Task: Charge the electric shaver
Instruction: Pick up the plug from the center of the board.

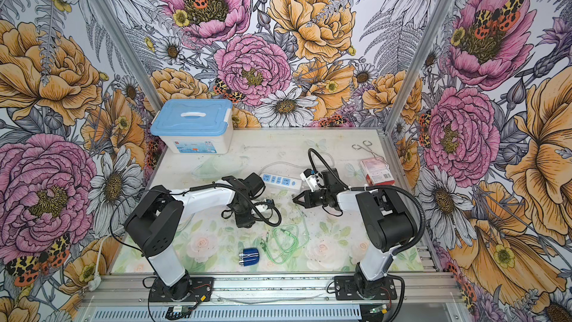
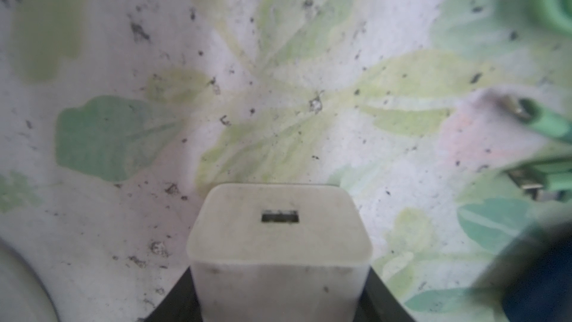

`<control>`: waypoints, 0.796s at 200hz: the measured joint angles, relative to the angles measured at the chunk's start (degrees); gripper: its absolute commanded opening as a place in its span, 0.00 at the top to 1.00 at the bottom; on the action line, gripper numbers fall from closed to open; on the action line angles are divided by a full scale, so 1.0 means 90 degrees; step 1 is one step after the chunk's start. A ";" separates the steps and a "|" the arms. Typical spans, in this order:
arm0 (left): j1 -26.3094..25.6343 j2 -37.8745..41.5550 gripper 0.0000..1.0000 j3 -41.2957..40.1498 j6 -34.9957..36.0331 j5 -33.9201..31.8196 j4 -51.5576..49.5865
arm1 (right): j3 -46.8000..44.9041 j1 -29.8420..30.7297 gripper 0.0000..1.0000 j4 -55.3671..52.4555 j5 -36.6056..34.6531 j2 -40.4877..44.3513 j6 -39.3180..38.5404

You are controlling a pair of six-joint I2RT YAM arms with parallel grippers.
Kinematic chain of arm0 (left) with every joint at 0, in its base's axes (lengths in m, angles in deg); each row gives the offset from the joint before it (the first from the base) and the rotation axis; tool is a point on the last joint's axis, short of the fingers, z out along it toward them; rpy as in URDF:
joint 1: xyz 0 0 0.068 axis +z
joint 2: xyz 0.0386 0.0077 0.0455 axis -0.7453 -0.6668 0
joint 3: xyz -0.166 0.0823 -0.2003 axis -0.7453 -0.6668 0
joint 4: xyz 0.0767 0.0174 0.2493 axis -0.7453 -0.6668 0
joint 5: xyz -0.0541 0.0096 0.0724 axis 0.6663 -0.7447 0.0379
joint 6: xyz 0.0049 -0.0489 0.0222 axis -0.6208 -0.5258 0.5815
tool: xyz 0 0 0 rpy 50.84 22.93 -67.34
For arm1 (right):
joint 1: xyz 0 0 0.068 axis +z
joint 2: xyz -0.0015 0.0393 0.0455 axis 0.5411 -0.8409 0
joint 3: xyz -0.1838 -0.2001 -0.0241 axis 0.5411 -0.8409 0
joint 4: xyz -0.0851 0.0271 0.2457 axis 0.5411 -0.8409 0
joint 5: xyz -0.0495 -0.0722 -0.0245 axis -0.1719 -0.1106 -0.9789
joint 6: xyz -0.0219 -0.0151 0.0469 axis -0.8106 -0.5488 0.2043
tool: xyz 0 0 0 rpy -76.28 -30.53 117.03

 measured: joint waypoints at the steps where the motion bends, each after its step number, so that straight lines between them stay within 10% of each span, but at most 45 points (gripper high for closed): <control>1: 0.0000 0.0002 1.00 0.0000 -0.0012 0.0002 0.0005 | 0.0000 0.0000 1.00 0.0000 0.0002 0.0000 0.0000; 82: 0.0265 0.2312 1.00 -0.1217 -0.0539 0.0311 0.1452 | 0.0282 0.0104 1.00 -0.0954 -0.0024 0.0792 -0.0202; 159: -0.0770 0.4192 1.00 -0.2747 -0.0044 -0.0675 0.2399 | 0.1343 0.1392 1.00 -0.2482 0.0036 0.1260 -0.0687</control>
